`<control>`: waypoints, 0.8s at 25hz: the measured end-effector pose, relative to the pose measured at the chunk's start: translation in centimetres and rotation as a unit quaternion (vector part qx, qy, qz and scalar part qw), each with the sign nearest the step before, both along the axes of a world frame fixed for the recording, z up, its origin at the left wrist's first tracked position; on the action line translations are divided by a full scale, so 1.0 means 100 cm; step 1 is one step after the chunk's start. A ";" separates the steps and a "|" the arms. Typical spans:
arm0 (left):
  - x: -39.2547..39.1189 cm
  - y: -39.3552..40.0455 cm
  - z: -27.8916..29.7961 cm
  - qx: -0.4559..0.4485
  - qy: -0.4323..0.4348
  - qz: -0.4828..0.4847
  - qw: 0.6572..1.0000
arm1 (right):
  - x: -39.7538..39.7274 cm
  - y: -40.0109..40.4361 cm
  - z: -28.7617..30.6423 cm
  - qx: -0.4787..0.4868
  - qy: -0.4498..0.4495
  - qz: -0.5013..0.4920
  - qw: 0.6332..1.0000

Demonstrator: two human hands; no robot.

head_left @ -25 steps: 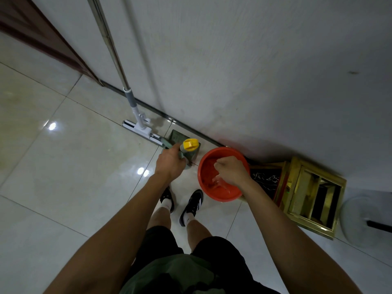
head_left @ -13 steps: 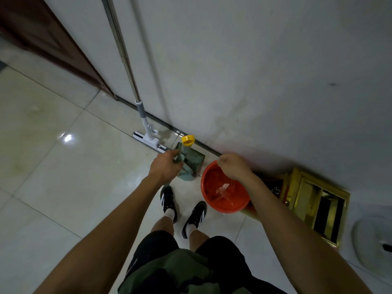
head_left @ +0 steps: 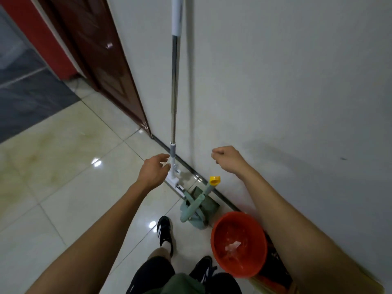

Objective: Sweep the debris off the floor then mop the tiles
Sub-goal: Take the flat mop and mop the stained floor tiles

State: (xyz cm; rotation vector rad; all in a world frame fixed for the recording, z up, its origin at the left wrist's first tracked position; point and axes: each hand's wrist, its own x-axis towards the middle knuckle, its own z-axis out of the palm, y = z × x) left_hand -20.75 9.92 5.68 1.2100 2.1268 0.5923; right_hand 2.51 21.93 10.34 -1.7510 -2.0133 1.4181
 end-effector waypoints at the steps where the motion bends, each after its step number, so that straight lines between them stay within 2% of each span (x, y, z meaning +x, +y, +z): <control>1: -0.008 0.010 0.003 0.011 -0.008 0.011 1.000 | -0.014 0.011 0.005 0.006 0.005 0.010 1.000; 5: -0.049 0.055 0.003 0.035 -0.039 0.041 0.998 | -0.080 0.056 0.026 0.036 0.009 0.048 0.998; 10: -0.102 0.126 -0.024 0.016 -0.093 0.047 0.994 | -0.159 0.109 0.043 0.085 0.020 0.025 0.996; 17: -0.133 0.223 -0.050 0.008 -0.128 -0.031 0.991 | -0.229 0.165 0.025 0.153 -0.021 -0.078 0.985; 20: -0.133 0.251 -0.050 0.030 -0.133 -0.072 0.988 | -0.242 0.173 0.020 0.193 0.010 -0.126 0.973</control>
